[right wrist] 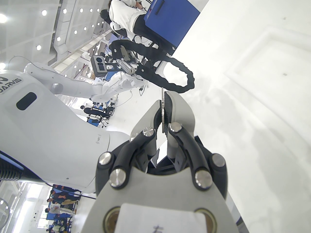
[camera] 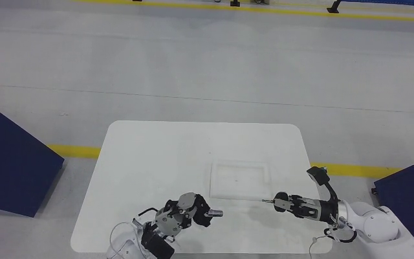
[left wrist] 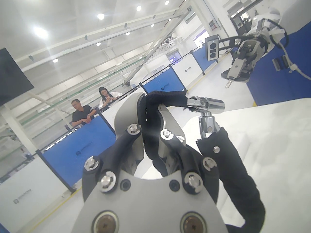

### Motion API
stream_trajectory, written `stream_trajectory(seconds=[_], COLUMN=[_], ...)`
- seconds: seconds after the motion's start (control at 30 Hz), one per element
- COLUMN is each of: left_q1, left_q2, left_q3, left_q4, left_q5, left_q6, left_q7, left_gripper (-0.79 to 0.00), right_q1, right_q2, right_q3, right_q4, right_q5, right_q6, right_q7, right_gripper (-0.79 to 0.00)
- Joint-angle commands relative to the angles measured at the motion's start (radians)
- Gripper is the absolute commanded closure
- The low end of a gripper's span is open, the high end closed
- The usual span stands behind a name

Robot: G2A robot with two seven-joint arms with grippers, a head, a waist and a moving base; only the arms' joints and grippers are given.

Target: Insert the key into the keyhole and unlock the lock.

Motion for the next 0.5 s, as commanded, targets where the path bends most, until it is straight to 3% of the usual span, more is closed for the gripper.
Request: stream_trajectory(seconds=[0.0,0.47], left_q1=[-0.007,-0.046], left_q2=[-0.008,-0.061], left_q3=[0.018,0.099], left_q4=[0.030,0.140], left_q5=[-0.055,-0.338], left_q6=[-0.022,-0.118], left_q7=[0.026,0.083], left_gripper=[0.000,0.000], right_q1=[0.000,0.000], right_q2=[0.000,0.000], right_q3=[0.000,0.000], right_q4=[0.000,0.000], right_q5=[0.000,0.000], right_q6=[0.000,0.000], right_q7=[0.000,0.000], right_gripper=[0.000,0.000])
